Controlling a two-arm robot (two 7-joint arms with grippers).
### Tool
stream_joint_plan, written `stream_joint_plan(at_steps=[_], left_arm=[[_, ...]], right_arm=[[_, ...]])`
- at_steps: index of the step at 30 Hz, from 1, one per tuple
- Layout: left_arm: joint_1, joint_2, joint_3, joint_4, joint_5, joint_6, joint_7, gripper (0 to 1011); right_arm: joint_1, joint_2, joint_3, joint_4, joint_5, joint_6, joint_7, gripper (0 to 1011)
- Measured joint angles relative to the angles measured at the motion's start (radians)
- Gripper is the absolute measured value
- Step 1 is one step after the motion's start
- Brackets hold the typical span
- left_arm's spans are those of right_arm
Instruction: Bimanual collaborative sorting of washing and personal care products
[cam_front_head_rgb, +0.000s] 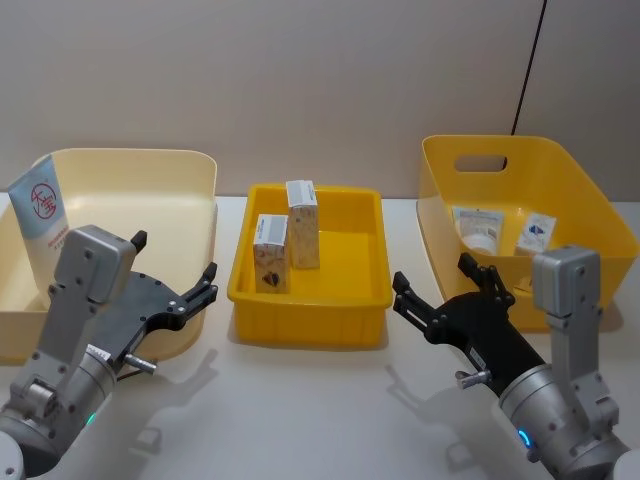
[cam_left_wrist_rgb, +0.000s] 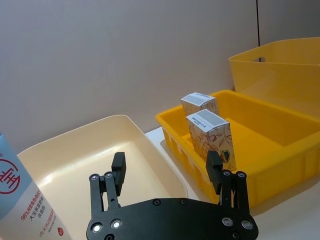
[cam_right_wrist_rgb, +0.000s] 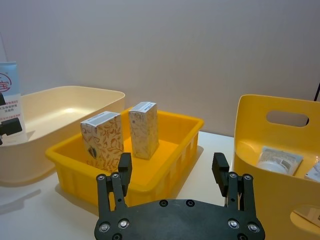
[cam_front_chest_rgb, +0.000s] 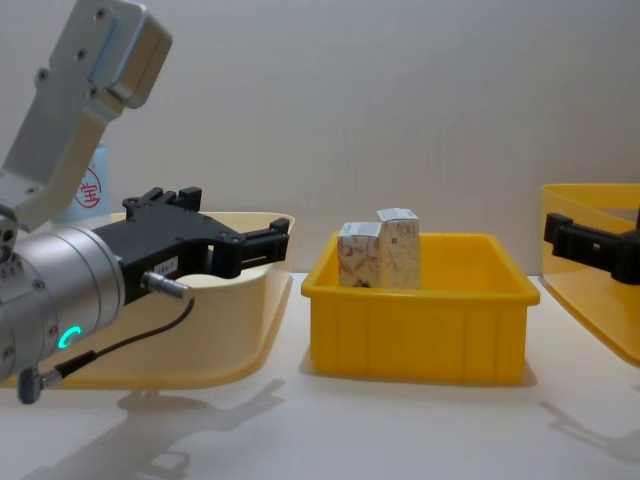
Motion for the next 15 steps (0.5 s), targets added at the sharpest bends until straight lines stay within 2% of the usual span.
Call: stream_joint_plan(at_steps=[15], left_arm=[[0.000, 0.000, 0.000, 0.000, 0.000, 0.000, 0.000, 1002]], right_arm=[[0.000, 0.000, 0.000, 0.000, 0.000, 0.000, 0.000, 1001]])
